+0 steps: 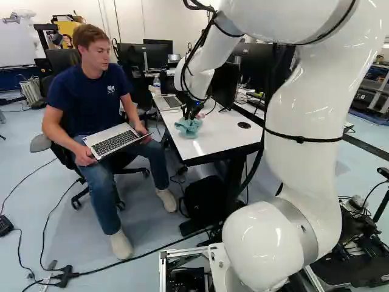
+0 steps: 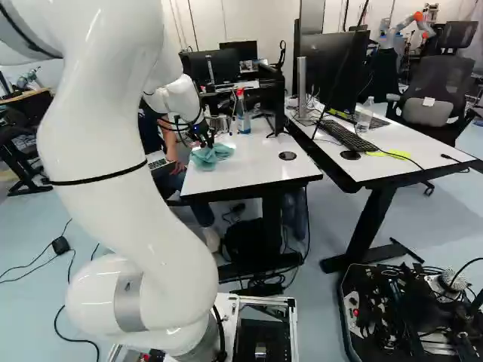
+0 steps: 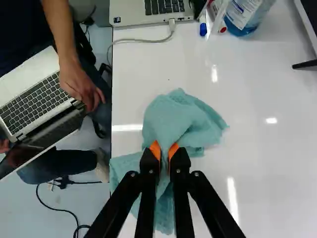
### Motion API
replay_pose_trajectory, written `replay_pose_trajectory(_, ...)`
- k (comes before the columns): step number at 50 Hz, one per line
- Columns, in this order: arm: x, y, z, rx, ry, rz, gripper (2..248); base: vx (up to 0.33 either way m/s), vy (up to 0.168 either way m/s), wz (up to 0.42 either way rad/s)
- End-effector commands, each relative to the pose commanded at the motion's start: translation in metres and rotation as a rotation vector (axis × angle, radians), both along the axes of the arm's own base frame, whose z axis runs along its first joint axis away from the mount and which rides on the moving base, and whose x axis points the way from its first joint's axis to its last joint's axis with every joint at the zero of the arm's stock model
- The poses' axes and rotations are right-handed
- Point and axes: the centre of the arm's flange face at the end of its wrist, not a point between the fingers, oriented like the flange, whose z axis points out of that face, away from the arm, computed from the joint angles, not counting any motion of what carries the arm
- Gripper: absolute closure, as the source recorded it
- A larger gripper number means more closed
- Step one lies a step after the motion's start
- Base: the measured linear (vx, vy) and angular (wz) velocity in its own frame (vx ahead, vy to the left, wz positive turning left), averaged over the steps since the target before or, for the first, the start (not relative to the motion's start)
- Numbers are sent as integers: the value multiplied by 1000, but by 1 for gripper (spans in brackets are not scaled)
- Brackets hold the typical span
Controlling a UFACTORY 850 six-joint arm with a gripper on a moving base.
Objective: Clean the table with the green towel
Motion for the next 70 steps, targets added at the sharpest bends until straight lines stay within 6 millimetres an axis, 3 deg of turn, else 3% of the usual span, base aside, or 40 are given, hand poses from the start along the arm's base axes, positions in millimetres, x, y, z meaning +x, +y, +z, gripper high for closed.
replay_pose_trajectory(22, 33, 13, -15, -1, 5, 12, 211, 0, 0, 0)
replay_pose_trajectory(38, 39, 15, -34, -6, 34, 13, 211, 0, 0, 0)
replay_pose_trajectory(70, 39, 15, -36, -8, 41, 13, 211, 0, 0, 0)
